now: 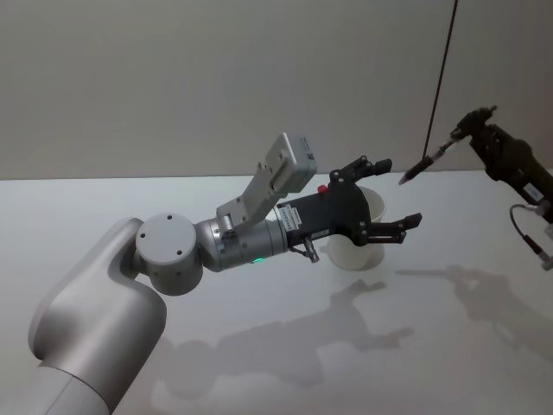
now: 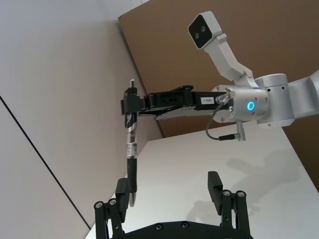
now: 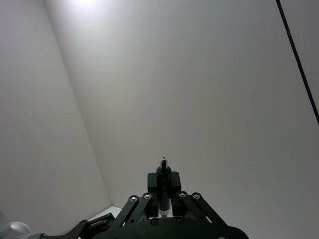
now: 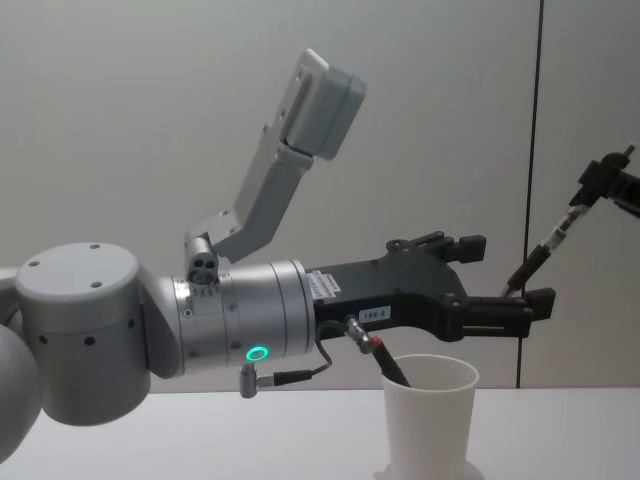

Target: Place the pen into the pen holder.

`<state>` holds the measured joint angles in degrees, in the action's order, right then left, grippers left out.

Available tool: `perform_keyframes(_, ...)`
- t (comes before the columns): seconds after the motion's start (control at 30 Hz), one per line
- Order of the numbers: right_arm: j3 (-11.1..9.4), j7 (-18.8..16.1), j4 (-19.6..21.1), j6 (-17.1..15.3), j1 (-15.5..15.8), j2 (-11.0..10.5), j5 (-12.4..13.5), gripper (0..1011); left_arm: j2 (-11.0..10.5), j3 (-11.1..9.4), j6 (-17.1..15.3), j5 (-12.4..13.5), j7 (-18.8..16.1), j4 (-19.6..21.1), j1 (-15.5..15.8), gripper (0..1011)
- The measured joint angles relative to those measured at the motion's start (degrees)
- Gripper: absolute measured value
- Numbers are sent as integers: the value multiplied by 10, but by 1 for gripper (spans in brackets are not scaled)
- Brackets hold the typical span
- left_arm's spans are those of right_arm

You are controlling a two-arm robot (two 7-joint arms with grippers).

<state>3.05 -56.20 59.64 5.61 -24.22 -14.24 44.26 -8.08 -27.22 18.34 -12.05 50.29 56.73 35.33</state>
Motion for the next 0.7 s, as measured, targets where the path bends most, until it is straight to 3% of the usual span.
perform_keyframes(0.7, 37, 24, -69, 46, -66, 18, -75, 123, 0, 0, 0, 0, 0, 0, 0, 1004)
